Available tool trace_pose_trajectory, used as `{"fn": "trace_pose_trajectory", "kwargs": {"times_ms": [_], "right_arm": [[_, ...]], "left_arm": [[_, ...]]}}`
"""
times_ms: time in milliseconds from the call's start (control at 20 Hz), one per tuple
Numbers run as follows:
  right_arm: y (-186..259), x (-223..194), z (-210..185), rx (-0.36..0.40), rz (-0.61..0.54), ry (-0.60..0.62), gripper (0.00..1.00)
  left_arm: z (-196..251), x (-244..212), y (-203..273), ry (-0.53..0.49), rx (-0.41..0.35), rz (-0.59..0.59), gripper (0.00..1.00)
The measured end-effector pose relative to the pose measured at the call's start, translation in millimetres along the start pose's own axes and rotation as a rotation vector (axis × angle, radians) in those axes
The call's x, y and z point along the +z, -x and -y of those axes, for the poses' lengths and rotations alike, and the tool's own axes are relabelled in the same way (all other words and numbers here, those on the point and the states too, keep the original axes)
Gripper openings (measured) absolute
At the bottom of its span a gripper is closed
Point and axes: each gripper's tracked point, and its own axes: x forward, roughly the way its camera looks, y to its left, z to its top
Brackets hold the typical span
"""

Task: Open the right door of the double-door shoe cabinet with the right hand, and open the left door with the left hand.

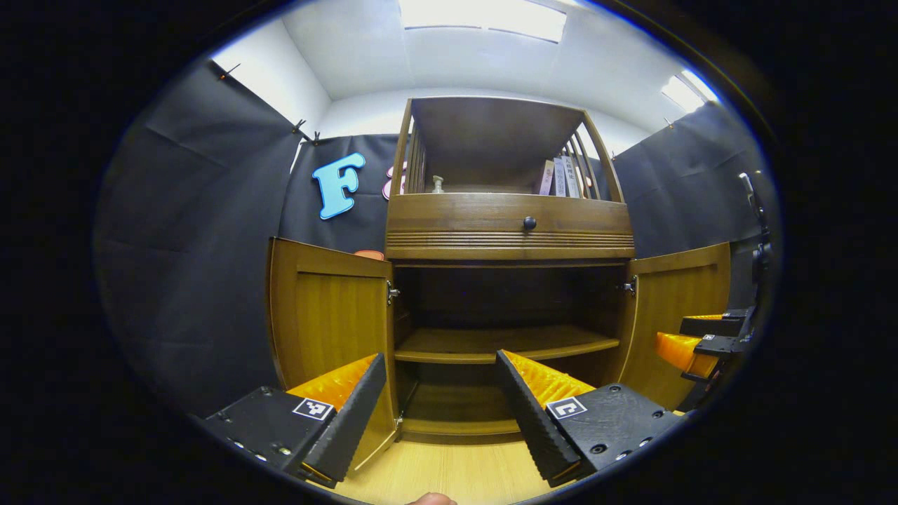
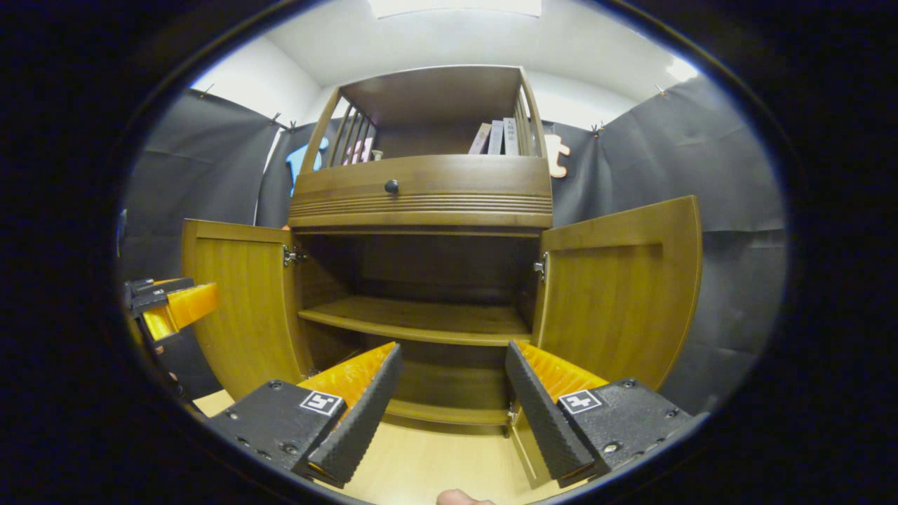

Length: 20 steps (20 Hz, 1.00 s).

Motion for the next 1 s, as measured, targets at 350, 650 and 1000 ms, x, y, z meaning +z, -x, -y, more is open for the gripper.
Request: {"fn": "trace_pose_trajectory", "kwargs": {"times_ms": [350, 650, 1000], "right_arm": [[3, 7, -22, -0.047, 0.017, 0.025, 0.97], [6, 9, -42, -0.088, 0.025, 0.018, 0.96], [9, 13, -51, -0.041, 0.046, 0.036, 0.97]], "left_arm": [[-25, -1, 0, 0.002, -0.027, 0.007, 0.94], [-43, -8, -10, 0.046, -0.082, 0.017, 0.95], [-52, -9, 0, 0.052, -0.034, 0.029, 0.95]]}}
